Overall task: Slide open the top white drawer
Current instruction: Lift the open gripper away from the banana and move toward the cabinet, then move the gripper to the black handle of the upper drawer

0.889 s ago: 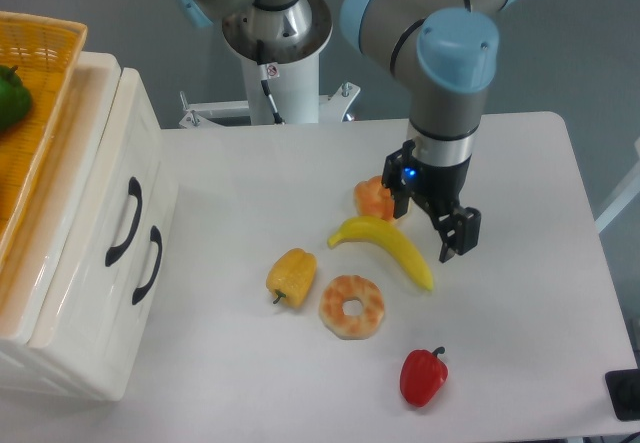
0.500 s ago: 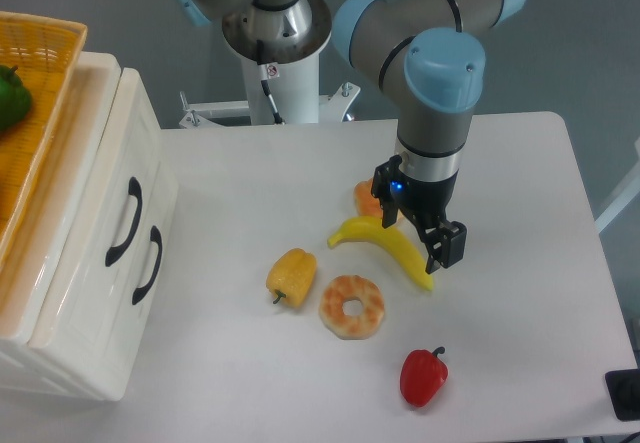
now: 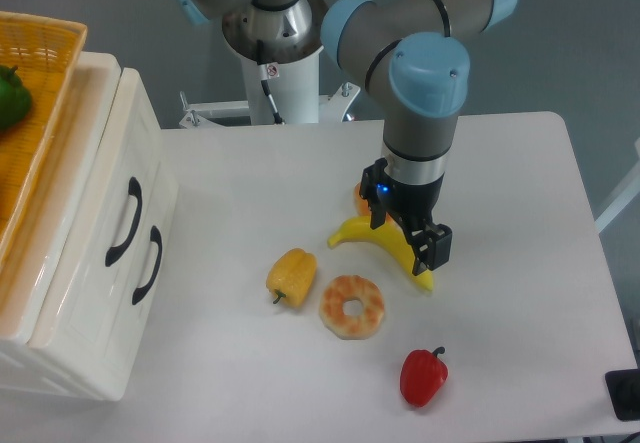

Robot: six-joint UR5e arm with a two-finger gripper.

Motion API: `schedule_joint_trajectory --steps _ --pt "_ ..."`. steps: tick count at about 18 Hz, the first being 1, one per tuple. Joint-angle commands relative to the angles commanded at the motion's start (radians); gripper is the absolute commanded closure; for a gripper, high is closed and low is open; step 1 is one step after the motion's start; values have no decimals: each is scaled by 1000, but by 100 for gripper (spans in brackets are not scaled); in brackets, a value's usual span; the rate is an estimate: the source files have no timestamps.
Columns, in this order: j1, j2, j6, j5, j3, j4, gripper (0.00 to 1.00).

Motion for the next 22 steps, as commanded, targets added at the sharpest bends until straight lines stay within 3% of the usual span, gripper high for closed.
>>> schedule_joint_trajectory --steps 4,11,17,22 --pt "-31 15 -143 2 0 0 0" --pt "-78 54 -239 5 -28 -11 0" --pt "-140 51 -537 5 -26 -11 0" --pt "-178 43 -667 5 -26 -8 0"
